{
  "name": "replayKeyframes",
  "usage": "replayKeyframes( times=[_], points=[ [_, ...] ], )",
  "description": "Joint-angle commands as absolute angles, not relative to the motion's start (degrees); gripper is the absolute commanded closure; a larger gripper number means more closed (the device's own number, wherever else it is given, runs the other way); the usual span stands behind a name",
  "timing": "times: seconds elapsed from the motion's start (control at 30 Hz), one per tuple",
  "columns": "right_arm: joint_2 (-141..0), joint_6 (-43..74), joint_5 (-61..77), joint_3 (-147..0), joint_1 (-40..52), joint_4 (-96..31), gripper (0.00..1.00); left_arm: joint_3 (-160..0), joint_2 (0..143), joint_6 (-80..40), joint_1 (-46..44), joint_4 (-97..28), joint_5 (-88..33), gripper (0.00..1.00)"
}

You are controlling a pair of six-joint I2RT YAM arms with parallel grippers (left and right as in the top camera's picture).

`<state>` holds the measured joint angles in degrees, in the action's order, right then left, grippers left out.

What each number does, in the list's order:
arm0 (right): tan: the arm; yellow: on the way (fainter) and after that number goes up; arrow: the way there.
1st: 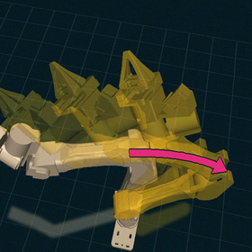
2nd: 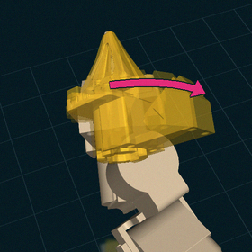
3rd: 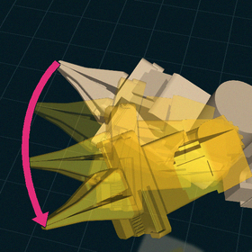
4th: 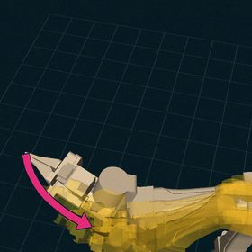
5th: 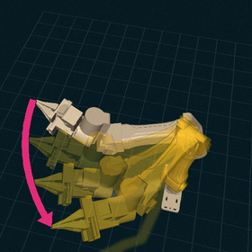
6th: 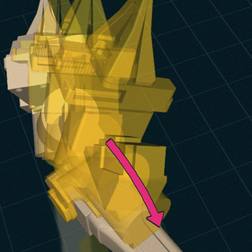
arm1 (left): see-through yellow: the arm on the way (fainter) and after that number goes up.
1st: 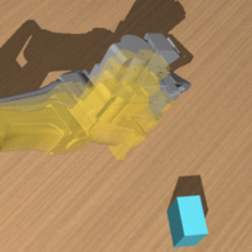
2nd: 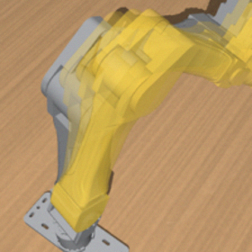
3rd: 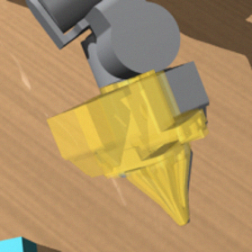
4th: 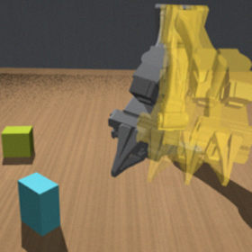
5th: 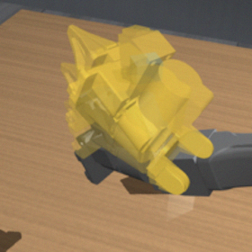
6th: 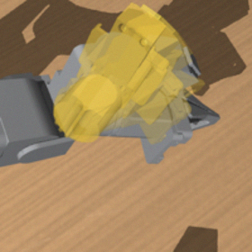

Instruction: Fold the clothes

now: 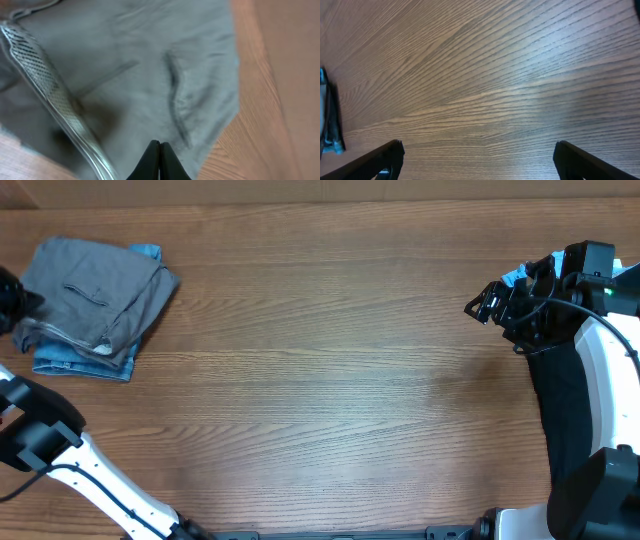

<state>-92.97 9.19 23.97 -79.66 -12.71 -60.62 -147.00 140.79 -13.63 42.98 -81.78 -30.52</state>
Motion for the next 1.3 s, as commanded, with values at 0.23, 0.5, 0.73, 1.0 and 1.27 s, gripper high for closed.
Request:
replayKeyframes(
  times=[0.23, 0.5, 0.73, 1.0, 1.27],
  points=[
    [-92.9, 9.2, 24.0, -79.9, -12.7, -60.4, 0.0, -147.4, 160.9, -5.7, 49.0, -89.4, -36.7, 0.96],
    [-92.9, 9.2, 24.0, -79.9, -12.7, -60.4, 0.0, -148.8, 153.4, -3.4, 49.4, -90.3, -51.7, 0.96],
    [-92.9, 9.2, 24.0, -79.9, -12.7, -60.4, 0.0, -148.8, 143.1, -6.9, 47.4, -88.9, -51.8, 0.96],
    [-92.9, 9.2, 24.0, -79.9, -12.7, -60.4, 0.0, -141.6, 143.2, -5.3, 39.8, -84.2, -52.0, 0.96],
    [-92.9, 9.2, 24.0, -79.9, -12.7, -60.4, 0.0, -126.8, 143.2, -3.0, 34.9, -76.6, -52.2, 0.96]
  ],
)
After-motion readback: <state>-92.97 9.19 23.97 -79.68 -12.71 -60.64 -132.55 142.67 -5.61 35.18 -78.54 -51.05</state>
